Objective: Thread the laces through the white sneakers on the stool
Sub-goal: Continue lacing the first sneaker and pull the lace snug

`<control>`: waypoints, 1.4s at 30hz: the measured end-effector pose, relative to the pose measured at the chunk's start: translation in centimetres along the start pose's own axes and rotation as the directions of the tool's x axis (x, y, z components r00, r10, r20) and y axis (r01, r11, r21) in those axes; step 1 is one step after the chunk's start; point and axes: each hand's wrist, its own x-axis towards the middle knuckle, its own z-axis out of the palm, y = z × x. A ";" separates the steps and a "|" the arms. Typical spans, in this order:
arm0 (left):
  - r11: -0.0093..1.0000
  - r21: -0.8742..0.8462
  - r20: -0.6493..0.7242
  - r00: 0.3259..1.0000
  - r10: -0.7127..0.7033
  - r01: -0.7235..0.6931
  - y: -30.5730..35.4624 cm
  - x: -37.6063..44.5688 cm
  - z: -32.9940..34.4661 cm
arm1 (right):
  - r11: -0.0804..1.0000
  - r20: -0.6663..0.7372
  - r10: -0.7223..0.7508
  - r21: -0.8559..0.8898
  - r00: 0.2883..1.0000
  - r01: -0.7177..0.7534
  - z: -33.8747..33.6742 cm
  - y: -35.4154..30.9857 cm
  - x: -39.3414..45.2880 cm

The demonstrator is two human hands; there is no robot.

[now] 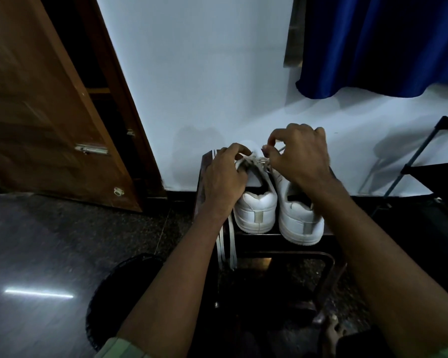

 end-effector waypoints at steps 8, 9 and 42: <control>0.997 0.047 -0.019 0.998 0.061 -0.060 -0.1 0.2 0.0 | 1.000 0.254 -0.017 0.025 0.967 0.011 0.0 1.4 0.1; 0.995 0.065 -0.029 0.997 0.073 -0.071 -0.1 0.2 0.0 | 1.000 0.248 0.009 -0.005 0.969 -0.008 0.2 1.4 0.1; 0.991 -0.107 0.133 0.986 0.098 -0.084 -0.8 2.3 -0.1 | 0.939 0.397 0.068 0.284 0.915 -0.193 3.8 0.0 -0.7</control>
